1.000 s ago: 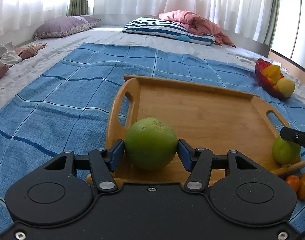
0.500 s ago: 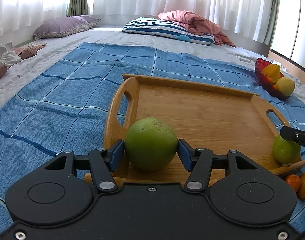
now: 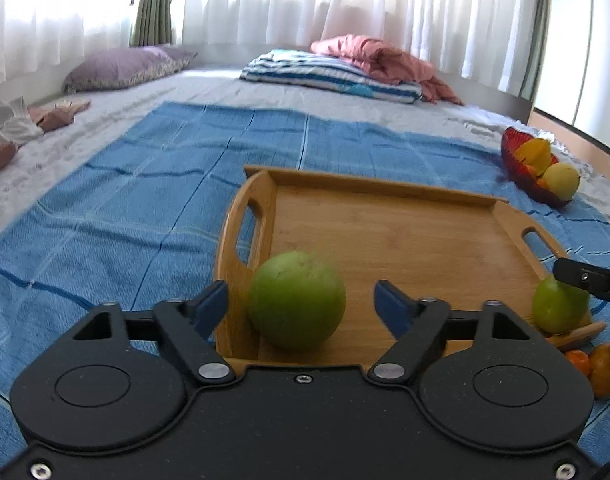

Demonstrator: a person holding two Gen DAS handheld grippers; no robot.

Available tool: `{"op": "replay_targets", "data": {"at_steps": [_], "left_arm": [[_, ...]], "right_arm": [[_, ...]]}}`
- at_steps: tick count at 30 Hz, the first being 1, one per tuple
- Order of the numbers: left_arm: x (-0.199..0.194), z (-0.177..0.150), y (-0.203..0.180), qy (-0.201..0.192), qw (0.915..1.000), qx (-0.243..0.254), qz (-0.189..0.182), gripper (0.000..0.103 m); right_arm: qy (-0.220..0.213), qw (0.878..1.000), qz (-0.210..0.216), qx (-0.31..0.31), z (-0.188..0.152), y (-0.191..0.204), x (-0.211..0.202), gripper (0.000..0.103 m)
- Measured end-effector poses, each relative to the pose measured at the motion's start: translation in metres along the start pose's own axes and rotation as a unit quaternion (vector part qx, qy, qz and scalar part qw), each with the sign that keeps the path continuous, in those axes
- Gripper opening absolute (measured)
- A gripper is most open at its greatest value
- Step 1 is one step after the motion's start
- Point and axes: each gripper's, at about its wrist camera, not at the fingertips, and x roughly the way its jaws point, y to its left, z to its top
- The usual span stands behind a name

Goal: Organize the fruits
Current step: 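Carry both green fruits onto the wooden tray and open both tools, then close the left tool on a tangerine while the right tool grasps the orange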

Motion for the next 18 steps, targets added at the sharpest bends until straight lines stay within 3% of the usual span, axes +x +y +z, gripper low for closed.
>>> {"op": "replay_targets", "data": {"at_steps": [6, 14, 18], "left_arm": [[-0.015, -0.001, -0.003, -0.012, 0.9999, 0.010, -0.006, 0.093], [-0.038, -0.013, -0.007, -0.016, 0.9993, 0.016, -0.031, 0.095], [-0.050, -0.021, -0.011, -0.022, 0.9986, 0.020, -0.043, 0.103]], "right_arm": [[-0.010, 1.000, -0.012, -0.022, -0.002, 0.005, -0.013, 0.089], [-0.017, 0.998, -0.038, -0.048, -0.008, 0.009, -0.037, 0.098], [-0.030, 0.997, -0.041, -0.052, -0.014, 0.008, -0.050, 0.102]]}}
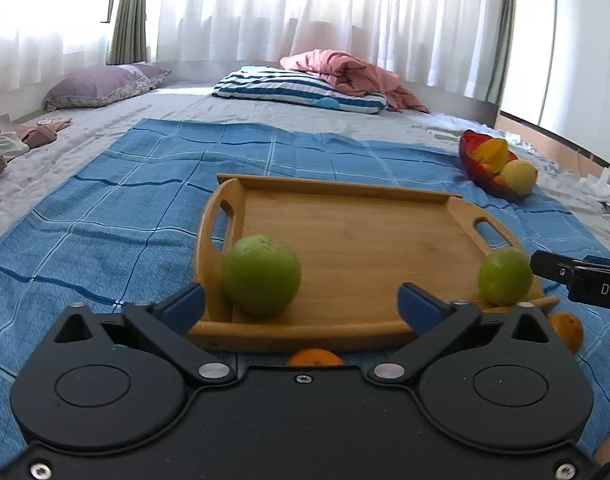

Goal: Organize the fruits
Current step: 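Close the left tool on a tangerine while the right tool grasps the orange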

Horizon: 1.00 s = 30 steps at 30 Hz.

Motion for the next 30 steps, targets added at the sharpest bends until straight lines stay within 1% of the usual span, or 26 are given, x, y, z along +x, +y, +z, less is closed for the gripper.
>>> {"op": "replay_targets", "data": {"at_steps": [6, 9, 13, 15, 18, 24, 30], "left_arm": [[-0.016, -0.014, -0.007, -0.006, 0.9998, 0.012, -0.014, 0.103], [-0.019, -0.020, -0.010, -0.004, 0.9997, 0.017, -0.016, 0.103], [-0.020, -0.029, -0.012, 0.004, 0.9996, 0.016, -0.021, 0.103], [-0.018, -0.032, -0.012, 0.009, 0.9996, 0.015, -0.022, 0.103], [-0.015, -0.038, -0.013, 0.014, 0.9996, 0.017, -0.016, 0.103], [-0.009, -0.047, -0.013, 0.021, 0.9995, 0.023, 0.000, 0.102], [-0.004, -0.050, -0.011, 0.025, 0.9994, 0.021, 0.008, 0.101]], "right_arm": [[-0.033, 0.999, 0.000, -0.002, -0.017, -0.006, -0.020, 0.103], [-0.042, 0.999, -0.012, -0.009, -0.026, -0.009, -0.027, 0.103], [-0.035, 0.999, -0.025, -0.022, -0.040, -0.011, -0.029, 0.103], [-0.029, 0.999, -0.023, -0.026, -0.047, -0.012, -0.030, 0.103], [-0.019, 0.999, -0.016, -0.023, -0.056, -0.014, -0.030, 0.103], [-0.009, 0.999, -0.027, -0.015, -0.066, -0.020, -0.026, 0.101], [-0.004, 0.999, -0.036, -0.024, -0.071, -0.018, -0.024, 0.099]]}}
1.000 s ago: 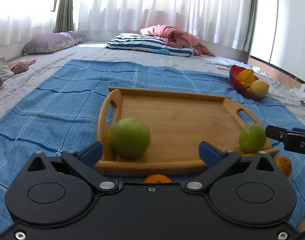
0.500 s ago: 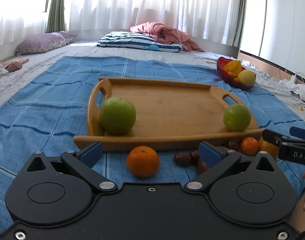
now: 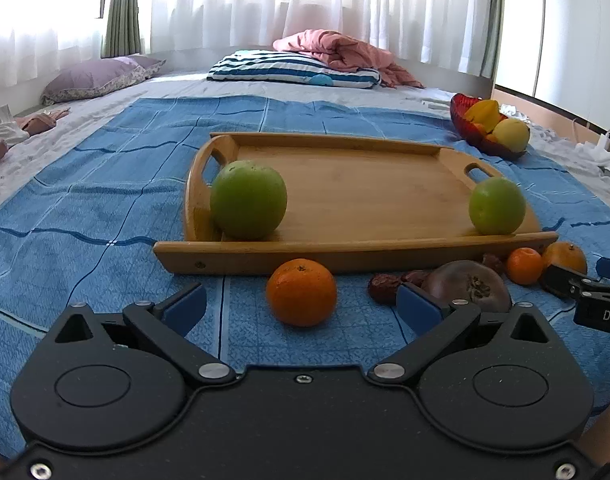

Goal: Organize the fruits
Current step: 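Close the left tool on a tangerine while the right tool grasps the orange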

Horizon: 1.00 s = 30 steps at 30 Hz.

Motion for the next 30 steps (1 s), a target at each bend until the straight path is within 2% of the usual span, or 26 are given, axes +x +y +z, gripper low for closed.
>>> {"op": "replay_targets", "data": {"at_steps": [5, 7, 13, 18, 22, 30], "left_arm": [[0.004, -0.001, 0.002, 0.005, 1.0000, -0.004, 0.000, 0.096], [0.005, -0.001, 0.002, 0.007, 1.0000, -0.004, -0.002, 0.081], [0.006, 0.000, 0.001, 0.008, 1.0000, -0.004, -0.004, 0.065], [0.009, 0.001, 0.000, 0.008, 0.9999, -0.007, -0.005, 0.058], [0.012, 0.003, -0.002, 0.013, 0.9999, -0.007, -0.008, 0.053], [0.015, 0.004, -0.003, 0.017, 0.9998, -0.009, -0.010, 0.051]], "right_arm": [[0.003, 1.000, -0.001, -0.004, -0.003, 0.001, 0.002, 0.094], [0.006, 1.000, -0.003, -0.005, -0.004, 0.002, 0.003, 0.092], [0.012, 1.000, -0.004, 0.006, -0.005, 0.001, 0.005, 0.086], [0.011, 1.000, -0.005, 0.008, -0.005, 0.001, 0.005, 0.079], [0.012, 1.000, -0.002, 0.008, -0.004, 0.001, 0.005, 0.077], [0.014, 1.000, 0.001, -0.001, -0.003, 0.004, 0.005, 0.075]]}}
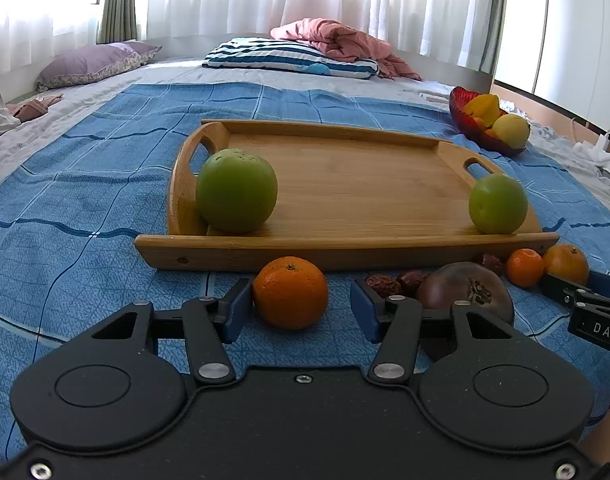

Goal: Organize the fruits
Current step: 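Close the left tool on a tangerine while the right tool grasps the orange, then lower the tangerine and orange onto the wooden tray and open both tools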

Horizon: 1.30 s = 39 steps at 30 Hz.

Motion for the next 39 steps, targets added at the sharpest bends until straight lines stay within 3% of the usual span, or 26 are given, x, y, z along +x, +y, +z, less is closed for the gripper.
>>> {"op": "replay_targets", "data": {"at_steps": [4, 14, 16, 24, 32, 39], "left_arm": [[0.002, 0.000, 0.001, 0.005, 1.0000, 0.001, 0.002, 0.049], [0.005, 0.000, 0.002, 0.012, 0.9999, -0.004, 0.004, 0.048], [0.005, 0.000, 0.002, 0.010, 0.9999, -0.004, 0.009, 0.039], [-0.011, 0.007, -0.003, -0.011, 0.9997, 0.018, 0.014, 0.038], [-0.022, 0.035, -0.003, -0.033, 0.9990, 0.030, 0.005, 0.038], [-0.019, 0.084, 0.007, -0.043, 0.9988, 0.022, 0.000, 0.038]], "right_arm": [[0.001, 1.000, 0.002, -0.003, 0.000, 0.000, 0.000, 0.073], [0.002, 1.000, -0.002, -0.006, 0.001, 0.002, 0.000, 0.057], [0.002, 1.000, -0.003, -0.005, 0.001, 0.002, 0.000, 0.056], [-0.002, 1.000, -0.008, -0.005, 0.003, 0.005, -0.005, 0.054], [-0.022, 1.000, -0.008, 0.006, 0.023, -0.001, -0.015, 0.054], [-0.024, 0.999, 0.029, 0.019, 0.072, -0.009, -0.006, 0.054]]}}
